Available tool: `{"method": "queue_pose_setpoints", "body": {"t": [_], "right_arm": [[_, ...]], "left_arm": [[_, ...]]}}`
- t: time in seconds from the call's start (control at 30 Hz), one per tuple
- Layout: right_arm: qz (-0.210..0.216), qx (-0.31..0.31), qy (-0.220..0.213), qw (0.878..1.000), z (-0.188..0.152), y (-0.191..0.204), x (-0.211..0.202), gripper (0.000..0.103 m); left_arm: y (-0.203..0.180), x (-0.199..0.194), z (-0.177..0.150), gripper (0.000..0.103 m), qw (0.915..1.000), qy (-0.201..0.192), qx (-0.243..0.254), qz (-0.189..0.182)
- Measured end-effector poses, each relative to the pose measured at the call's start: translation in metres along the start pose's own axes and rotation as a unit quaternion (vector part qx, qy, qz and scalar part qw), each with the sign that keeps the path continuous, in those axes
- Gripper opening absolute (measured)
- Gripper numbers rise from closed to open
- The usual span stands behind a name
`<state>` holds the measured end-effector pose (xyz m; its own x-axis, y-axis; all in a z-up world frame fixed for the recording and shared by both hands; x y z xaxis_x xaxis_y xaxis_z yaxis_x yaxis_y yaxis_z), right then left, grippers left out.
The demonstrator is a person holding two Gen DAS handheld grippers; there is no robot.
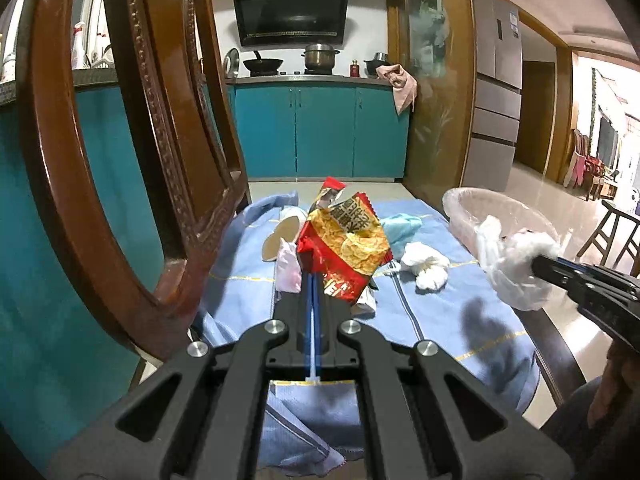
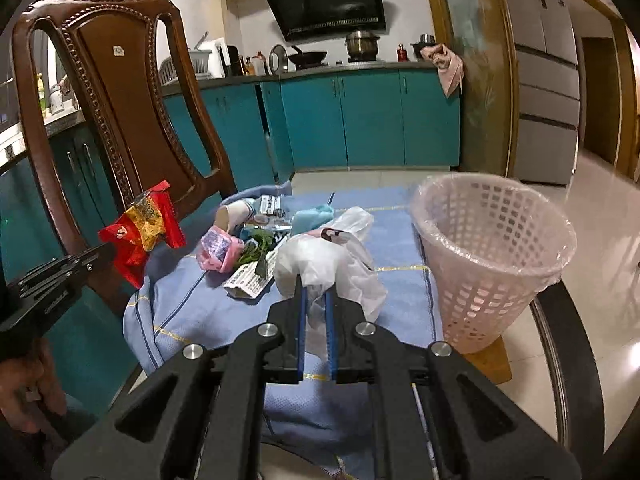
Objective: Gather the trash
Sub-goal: 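Hold the red snack bag in the left gripper while the right gripper grasps the white plastic bag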
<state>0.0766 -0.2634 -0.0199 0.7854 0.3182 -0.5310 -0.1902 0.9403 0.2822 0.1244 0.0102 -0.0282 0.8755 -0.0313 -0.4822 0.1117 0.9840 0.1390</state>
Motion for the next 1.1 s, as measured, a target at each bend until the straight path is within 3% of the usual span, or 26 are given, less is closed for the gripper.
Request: {"method": "queue_pose_setpoints", "body": {"t": [1.1], "right_arm": [[-0.003, -0.002, 0.012, 1.000, -0.005, -0.003, 0.002, 0.009]], "left_arm": [[-0.006, 0.012, -0.010, 0.002, 0.9997, 0.023, 0.002, -0.010]]}}
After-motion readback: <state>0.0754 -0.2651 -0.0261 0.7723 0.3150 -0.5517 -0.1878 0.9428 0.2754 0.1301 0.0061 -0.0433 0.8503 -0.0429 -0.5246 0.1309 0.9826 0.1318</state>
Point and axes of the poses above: each gripper's, at about its wrist camera, not at the fingertips, and x roughly the way its jaws point, y to its left, z to its top, the point moved 10 cm from there along x, roughly the way its jaws point, and after that the axes turned 9 degrees about x, right-handed, at the moved point
